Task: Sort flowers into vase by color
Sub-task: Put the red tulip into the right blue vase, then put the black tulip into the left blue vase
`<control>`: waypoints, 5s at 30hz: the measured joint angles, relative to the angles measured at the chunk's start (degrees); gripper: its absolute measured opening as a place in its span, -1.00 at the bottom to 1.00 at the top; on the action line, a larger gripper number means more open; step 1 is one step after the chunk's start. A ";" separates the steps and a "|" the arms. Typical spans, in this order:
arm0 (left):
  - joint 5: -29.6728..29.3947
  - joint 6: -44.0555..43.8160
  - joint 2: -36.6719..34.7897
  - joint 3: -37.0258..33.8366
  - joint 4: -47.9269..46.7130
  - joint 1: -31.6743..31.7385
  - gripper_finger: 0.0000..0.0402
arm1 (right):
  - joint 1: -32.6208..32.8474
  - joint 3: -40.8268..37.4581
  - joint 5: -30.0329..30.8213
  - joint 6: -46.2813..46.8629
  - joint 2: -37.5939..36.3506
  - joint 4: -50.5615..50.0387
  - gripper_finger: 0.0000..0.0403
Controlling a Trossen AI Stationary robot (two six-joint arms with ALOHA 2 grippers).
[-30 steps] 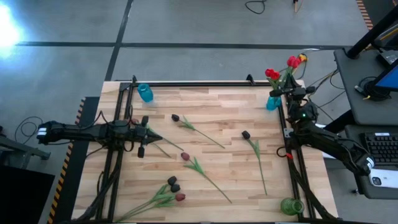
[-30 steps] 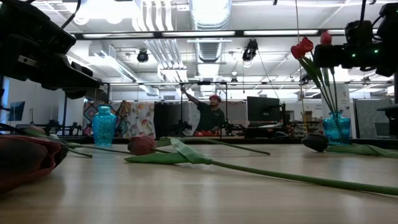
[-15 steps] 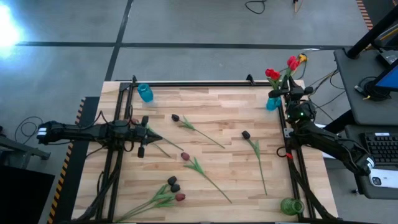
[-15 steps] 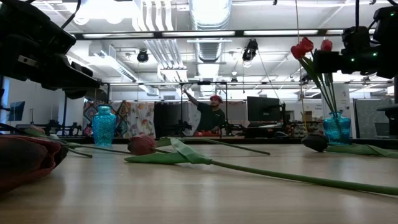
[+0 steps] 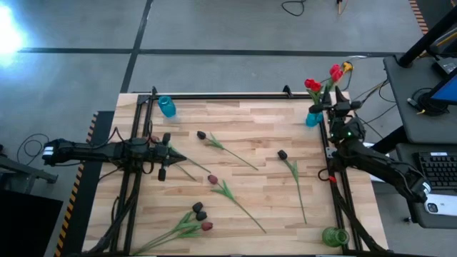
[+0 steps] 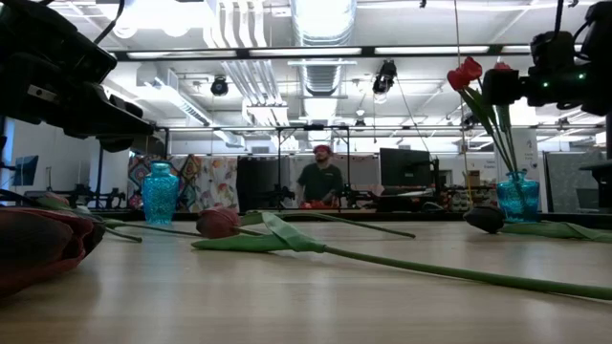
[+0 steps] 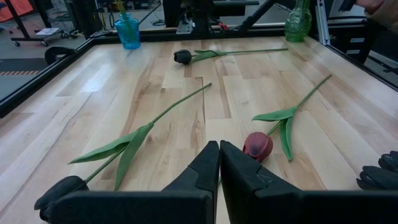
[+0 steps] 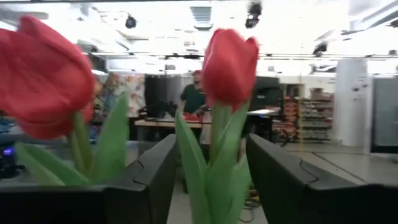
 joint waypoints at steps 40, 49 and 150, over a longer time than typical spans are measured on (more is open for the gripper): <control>0.02 0.02 0.00 0.01 0.00 -0.02 -1.00 | 38.94 15.47 10.33 -3.09 -18.89 -34.45 0.14; 0.01 0.00 0.00 0.01 0.00 -0.01 -1.00 | 50.15 19.15 22.89 -1.49 -16.37 -45.86 0.12; -34.61 -63.71 54.89 26.91 12.78 0.92 -0.22 | 76.46 43.30 29.40 52.60 60.17 -61.72 0.12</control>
